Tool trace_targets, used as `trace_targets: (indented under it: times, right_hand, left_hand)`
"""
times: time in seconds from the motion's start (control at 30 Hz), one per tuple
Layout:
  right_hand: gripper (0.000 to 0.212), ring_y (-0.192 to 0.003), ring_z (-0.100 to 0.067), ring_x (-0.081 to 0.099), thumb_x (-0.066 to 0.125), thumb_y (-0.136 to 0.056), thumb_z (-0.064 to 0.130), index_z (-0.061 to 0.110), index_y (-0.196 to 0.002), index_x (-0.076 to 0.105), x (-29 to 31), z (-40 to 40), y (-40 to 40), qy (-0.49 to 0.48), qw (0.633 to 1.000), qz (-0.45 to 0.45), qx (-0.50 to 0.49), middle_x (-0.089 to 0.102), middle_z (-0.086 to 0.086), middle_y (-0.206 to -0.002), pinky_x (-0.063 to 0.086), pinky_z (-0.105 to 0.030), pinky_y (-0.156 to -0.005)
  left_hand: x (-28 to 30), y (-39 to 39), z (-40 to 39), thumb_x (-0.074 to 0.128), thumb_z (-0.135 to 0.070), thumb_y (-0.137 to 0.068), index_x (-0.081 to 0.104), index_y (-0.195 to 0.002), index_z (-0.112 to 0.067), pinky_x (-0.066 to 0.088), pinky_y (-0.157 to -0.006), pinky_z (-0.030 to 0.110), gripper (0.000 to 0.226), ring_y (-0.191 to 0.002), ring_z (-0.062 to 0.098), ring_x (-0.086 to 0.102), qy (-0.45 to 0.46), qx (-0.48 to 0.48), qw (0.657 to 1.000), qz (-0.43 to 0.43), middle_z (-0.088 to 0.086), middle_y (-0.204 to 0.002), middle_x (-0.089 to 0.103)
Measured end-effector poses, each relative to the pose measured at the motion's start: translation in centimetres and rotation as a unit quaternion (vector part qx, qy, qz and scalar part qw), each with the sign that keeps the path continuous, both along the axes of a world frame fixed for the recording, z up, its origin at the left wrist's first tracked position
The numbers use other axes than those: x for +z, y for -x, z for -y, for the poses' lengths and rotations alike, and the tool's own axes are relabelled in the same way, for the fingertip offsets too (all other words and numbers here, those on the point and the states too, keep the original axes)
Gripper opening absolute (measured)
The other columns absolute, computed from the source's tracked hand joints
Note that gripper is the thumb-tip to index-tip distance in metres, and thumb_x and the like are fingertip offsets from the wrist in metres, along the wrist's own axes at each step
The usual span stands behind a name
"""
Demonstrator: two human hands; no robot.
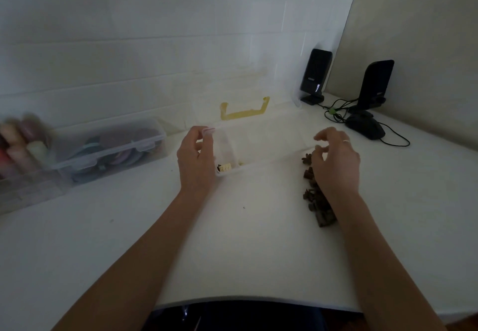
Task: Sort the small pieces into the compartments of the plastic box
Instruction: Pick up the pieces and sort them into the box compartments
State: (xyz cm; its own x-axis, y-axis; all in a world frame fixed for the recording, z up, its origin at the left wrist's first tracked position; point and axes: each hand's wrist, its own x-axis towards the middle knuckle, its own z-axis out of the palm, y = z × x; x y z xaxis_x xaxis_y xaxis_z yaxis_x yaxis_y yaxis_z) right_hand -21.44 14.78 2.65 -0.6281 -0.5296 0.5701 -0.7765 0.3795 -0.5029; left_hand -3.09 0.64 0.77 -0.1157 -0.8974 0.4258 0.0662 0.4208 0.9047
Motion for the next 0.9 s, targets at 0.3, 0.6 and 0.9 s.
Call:
trace_targets:
  times: [0.3,0.6,0.9]
  right_hand:
    - [0.039,-0.121,-0.023,0.049,0.038,-0.097,0.027,0.025,-0.135,0.047,-1.2,0.3,0.6,-0.243,0.968,0.057,-0.013,0.060,-0.002,-0.126,0.005,-0.049,-0.114]
    - [0.017,-0.103,-0.014,0.056,0.053,-0.091,0.025,0.030,-0.102,0.065,-1.0,0.7,-0.5,-0.185,0.979,-0.008,0.083,0.070,0.012,-0.097,0.010,-0.048,-0.113]
    - [0.016,-0.064,-0.015,0.062,0.056,-0.081,0.012,0.021,-0.076,0.068,0.6,0.6,-2.1,-0.015,0.965,0.097,0.243,0.068,0.005,-0.069,0.054,-0.032,-0.063]
  left_hand:
    - [-0.3,-0.1,0.6,0.049,-0.026,-0.096,0.057,-0.077,-0.037,0.056,-0.060,0.046,0.024,-0.063,-0.007,0.055,-0.001,0.011,1.000,-0.010,-0.028,-0.076,0.061]
    - [-0.1,0.0,0.5,0.050,-0.024,-0.096,0.056,-0.075,-0.038,0.056,-0.061,0.044,0.026,-0.066,-0.005,0.055,0.006,0.010,1.000,-0.001,-0.028,-0.075,0.061]
    - [-0.1,0.0,1.3,0.051,-0.023,-0.096,0.056,-0.076,-0.037,0.053,-0.055,0.031,0.025,-0.073,0.007,0.058,0.016,0.002,1.000,-0.006,-0.028,-0.074,0.059]
